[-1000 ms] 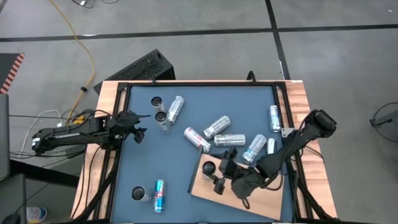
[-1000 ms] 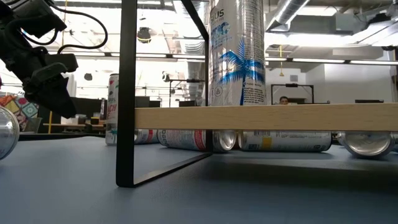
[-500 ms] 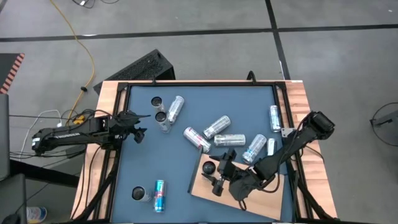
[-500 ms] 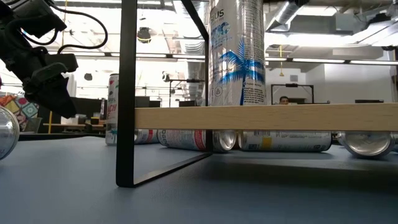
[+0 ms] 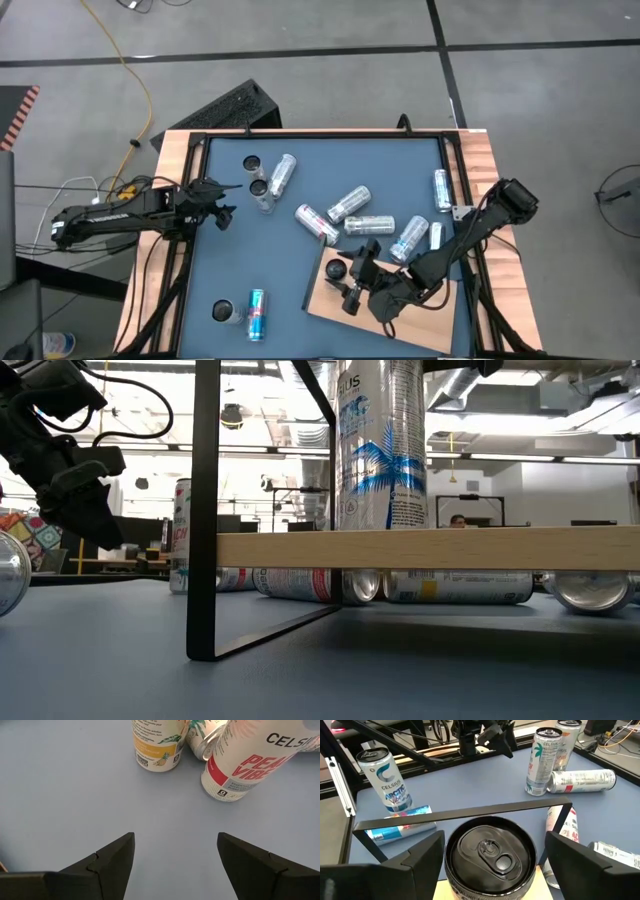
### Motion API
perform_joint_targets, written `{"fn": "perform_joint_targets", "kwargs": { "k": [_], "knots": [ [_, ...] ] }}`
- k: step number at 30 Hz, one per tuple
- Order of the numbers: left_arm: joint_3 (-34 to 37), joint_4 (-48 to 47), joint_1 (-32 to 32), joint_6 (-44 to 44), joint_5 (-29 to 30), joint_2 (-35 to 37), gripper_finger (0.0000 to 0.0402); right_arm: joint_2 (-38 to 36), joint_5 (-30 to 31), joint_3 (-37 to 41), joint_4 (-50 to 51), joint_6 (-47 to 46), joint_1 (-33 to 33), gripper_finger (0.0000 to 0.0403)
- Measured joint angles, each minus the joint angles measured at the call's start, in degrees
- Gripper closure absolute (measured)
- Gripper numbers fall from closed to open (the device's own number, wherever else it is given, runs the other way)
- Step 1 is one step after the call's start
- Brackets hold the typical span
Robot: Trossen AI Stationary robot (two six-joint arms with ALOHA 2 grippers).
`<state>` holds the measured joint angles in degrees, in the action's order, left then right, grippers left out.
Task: Place canned beverage on shelf
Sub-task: Put the top white blue soda can on the shelf
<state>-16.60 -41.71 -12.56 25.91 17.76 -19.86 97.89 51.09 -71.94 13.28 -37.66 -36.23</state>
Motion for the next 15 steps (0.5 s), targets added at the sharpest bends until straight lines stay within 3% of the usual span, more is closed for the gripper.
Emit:
{"fn": "perform_joint_targets", "kwargs": {
  "k": [15],
  "knots": [
    [0.0,0.0,0.0,0.0,0.0,0.0,0.0132,0.0,-2.9,0.0,1.2,2.4,0.0,0.0184]
  ]
}}
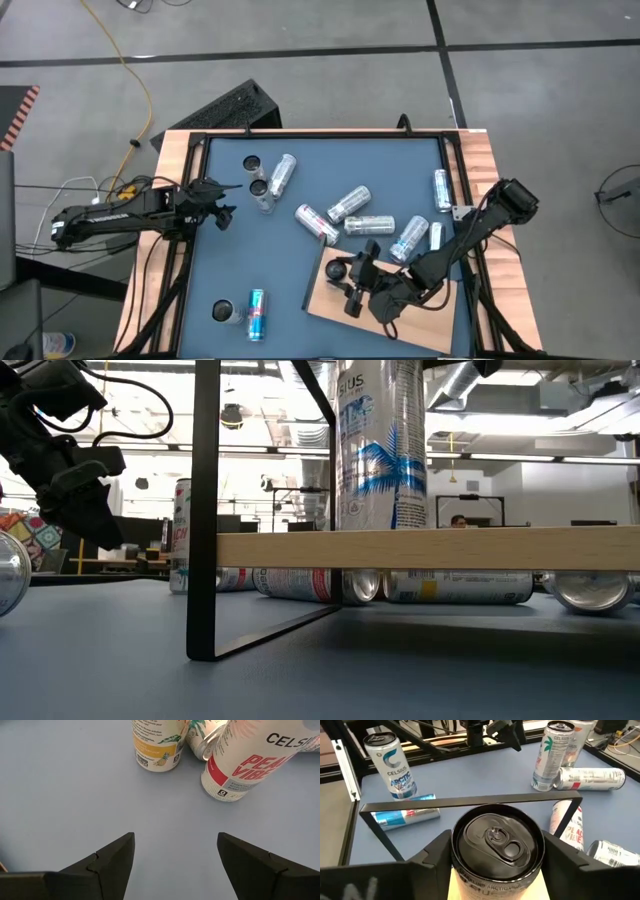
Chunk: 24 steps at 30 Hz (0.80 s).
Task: Place canned beverage on shelf
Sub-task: Put the top white blue soda can on the shelf
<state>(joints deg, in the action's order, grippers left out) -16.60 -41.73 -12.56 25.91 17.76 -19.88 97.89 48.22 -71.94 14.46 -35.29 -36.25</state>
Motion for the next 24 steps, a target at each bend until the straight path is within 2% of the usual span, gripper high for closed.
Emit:
{"fn": "perform_joint_targets", "kwargs": {
  "k": [16,24],
  "knots": [
    [0.0,0.0,0.0,0.0,0.0,0.0,0.0132,0.0,-2.7,0.0,-2.6,9.0,-3.8,0.0184],
    [0.0,0.0,0.0,0.0,0.0,0.0,0.0132,0.0,-10.1,0.0,-8.1,18.4,-3.9,0.0185]
  ]
}}
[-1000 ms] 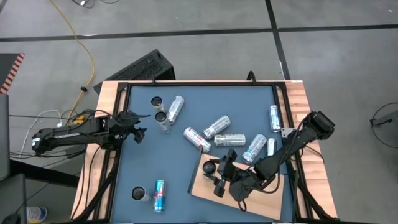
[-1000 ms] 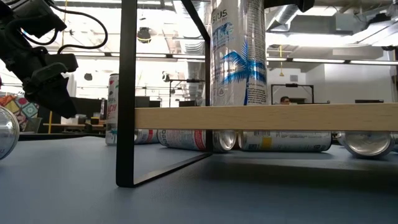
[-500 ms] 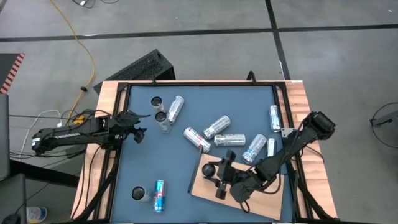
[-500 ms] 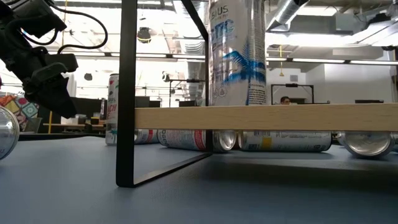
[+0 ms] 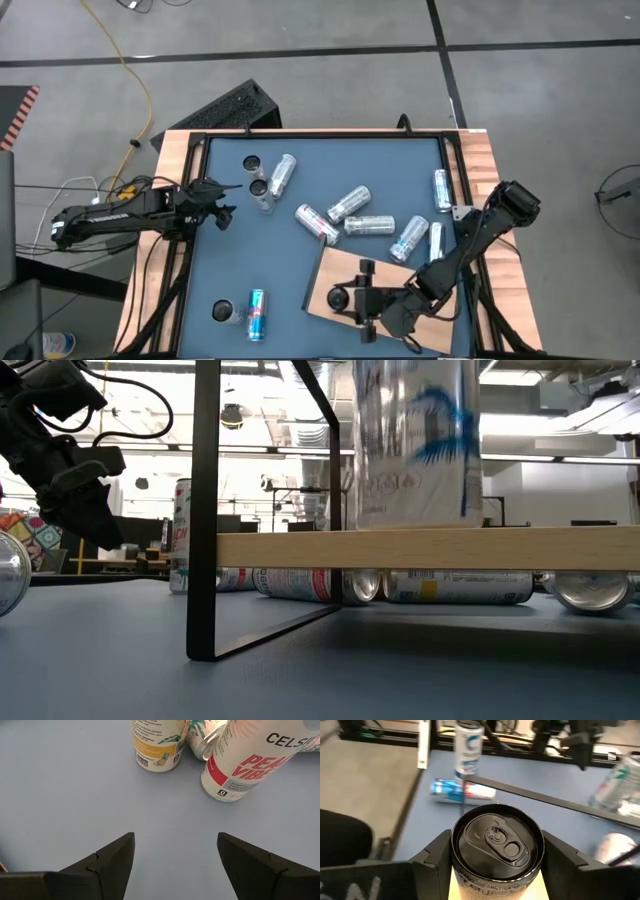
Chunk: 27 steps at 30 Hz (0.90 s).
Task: Place canned beverage on shelf
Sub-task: Put the top white blue soda can on the shelf
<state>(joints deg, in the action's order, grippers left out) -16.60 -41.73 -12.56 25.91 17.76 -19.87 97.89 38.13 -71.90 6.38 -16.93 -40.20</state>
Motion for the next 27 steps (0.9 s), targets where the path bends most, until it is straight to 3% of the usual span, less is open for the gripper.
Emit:
{"fn": "perform_joint_targets", "kwargs": {
  "k": [7,13,21,27],
  "knots": [
    [0.0,0.0,0.0,0.0,0.0,0.0,0.0132,0.0,-4.4,0.0,-2.0,6.2,2.0,0.0185],
    [0.0,0.0,0.0,0.0,0.0,0.0,0.0132,0.0,-13.1,0.0,-3.9,9.3,4.1,0.0185],
    [0.0,0.0,0.0,0.0,0.0,0.0,0.0132,0.0,-14.6,0.0,-5.8,13.8,4.8,0.0184],
    [0.0,0.0,0.0,0.0,0.0,0.0,0.0132,0.0,-20.3,3.1,-13.0,14.1,6.3,0.0184]
  ]
}}
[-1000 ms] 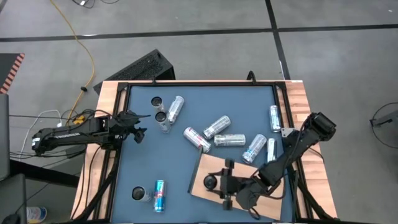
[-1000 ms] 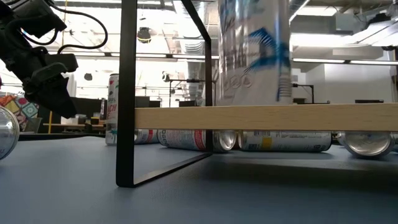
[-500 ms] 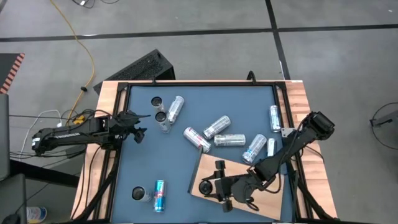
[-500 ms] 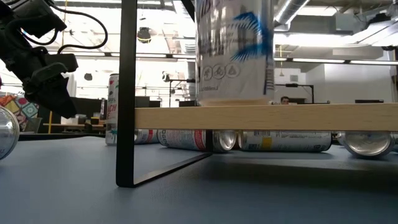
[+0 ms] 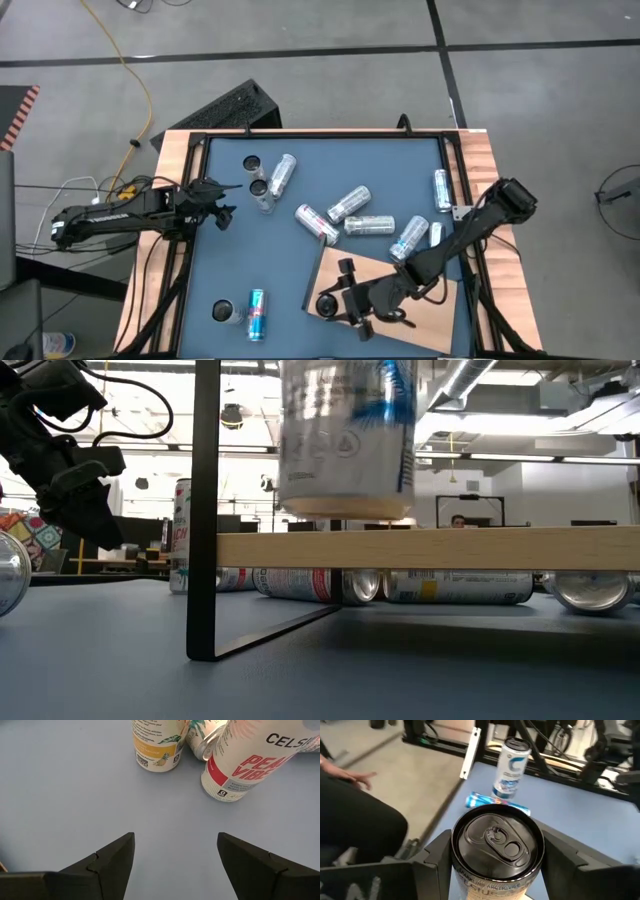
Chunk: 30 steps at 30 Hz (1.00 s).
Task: Place canned beverage on shelf
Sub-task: Put the top white blue soda can on the shelf
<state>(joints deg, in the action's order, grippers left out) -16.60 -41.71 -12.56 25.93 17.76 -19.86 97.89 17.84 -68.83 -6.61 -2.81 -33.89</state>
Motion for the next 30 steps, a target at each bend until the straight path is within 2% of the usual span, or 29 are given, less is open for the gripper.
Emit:
{"fn": "perform_joint_targets", "kwargs": {
  "k": [4,8,15,17,30],
  "knots": [
    [0.0,0.0,0.0,0.0,0.0,0.0,0.0132,-0.5,-1.6,3.8,-6.0,-0.2,0.4,0.0184],
    [0.0,0.0,0.0,0.0,0.0,0.0,0.0132,-1.7,-2.3,4.9,-5.6,-0.2,1.2,0.0184],
    [0.0,0.0,0.0,0.0,0.0,0.0,0.0132,-3.3,-8.2,4.9,-4.2,-0.2,2.9,0.0184],
    [0.0,0.0,0.0,0.0,0.0,-0.1,0.0132,-3.8,-8.2,5.0,-1.6,-0.9,3.0,0.0184],
    [0.0,0.0,0.0,0.0,0.0,0.0,0.0132,-3.7,-8.9,5.0,-1.0,-0.5,4.5,0.0183]
  ]
}}
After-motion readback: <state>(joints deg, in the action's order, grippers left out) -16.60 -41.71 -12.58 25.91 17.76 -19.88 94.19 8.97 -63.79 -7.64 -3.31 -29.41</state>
